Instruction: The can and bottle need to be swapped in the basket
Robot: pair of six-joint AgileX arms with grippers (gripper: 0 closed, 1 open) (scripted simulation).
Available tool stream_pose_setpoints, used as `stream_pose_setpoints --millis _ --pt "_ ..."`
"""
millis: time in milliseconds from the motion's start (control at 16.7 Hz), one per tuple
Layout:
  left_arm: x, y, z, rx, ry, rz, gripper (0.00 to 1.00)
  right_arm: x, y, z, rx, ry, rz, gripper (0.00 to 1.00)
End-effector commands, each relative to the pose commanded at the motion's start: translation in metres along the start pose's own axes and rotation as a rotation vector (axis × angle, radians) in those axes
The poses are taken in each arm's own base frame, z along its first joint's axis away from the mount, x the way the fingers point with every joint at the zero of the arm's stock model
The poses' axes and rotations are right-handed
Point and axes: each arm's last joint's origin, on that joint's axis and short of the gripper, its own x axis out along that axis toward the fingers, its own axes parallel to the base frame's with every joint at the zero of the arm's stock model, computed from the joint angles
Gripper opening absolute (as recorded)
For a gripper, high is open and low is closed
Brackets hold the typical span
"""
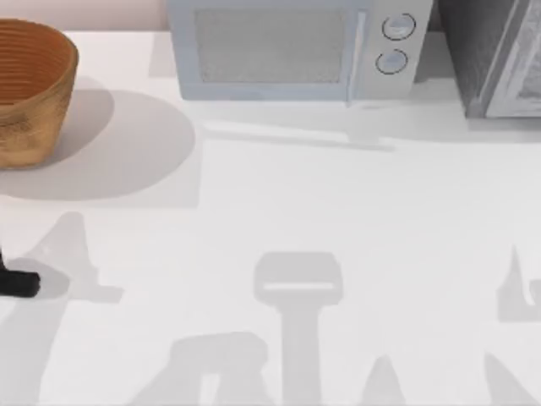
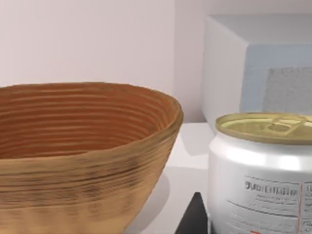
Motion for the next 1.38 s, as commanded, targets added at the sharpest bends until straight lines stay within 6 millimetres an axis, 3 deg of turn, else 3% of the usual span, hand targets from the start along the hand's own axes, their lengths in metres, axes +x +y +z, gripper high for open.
stream_pose_setpoints --millis 300,480,660,840,1020,1200,1380 --pt "0.047 -0.010 0.038 0.006 -0.009 -0.252 0.00 0.000 0.000 0.000 0.000 0.000 0.000 1.00" --pt "0.092 -0.022 0.052 0.012 -0.022 -0.440 0.00 0.000 0.000 0.000 0.000 0.000 0.000 1.00" --pt "0.145 -0.038 0.050 0.020 -0.038 -0.639 0.00 0.000 0.000 0.000 0.000 0.000 0.000 1.00" --pt "0.196 -0.059 0.028 0.029 -0.052 -0.838 0.00 0.000 0.000 0.000 0.000 0.000 0.000 1.00" --pt "0.238 -0.082 -0.011 0.037 -0.059 -1.026 0.00 0.000 0.000 0.000 0.000 0.000 0.000 1.00" --pt "0.265 -0.103 -0.060 0.040 -0.057 -1.192 0.00 0.000 0.000 0.000 0.000 0.000 0.000 1.00" --pt "0.279 -0.119 -0.108 0.038 -0.048 -1.327 0.00 0.000 0.000 0.000 0.000 0.000 0.000 1.00"
